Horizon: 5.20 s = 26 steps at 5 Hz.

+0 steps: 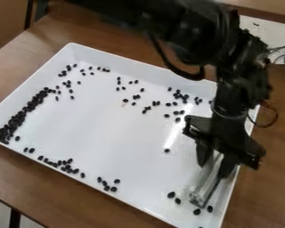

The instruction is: Sweep into pile

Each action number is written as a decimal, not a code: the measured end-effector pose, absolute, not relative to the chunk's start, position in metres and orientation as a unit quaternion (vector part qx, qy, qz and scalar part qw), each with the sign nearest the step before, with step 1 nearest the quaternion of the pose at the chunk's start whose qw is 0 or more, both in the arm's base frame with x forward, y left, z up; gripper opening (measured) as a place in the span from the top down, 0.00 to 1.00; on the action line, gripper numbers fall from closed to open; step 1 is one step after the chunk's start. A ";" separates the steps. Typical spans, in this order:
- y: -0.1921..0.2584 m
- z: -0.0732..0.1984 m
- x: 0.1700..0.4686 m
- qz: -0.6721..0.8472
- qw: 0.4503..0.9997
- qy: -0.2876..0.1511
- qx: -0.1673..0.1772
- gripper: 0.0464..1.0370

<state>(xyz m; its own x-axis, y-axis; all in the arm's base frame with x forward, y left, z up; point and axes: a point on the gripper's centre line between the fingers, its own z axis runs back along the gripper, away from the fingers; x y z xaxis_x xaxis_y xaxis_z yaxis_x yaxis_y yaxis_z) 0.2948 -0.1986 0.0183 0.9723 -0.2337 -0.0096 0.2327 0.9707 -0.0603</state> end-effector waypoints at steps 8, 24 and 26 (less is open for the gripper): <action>0.028 0.000 0.338 0.020 1.000 0.018 0.007 0.70; -0.147 0.006 0.370 -0.165 0.983 0.056 -0.063 0.70; -0.081 0.005 0.380 -0.076 0.995 0.018 -0.063 0.70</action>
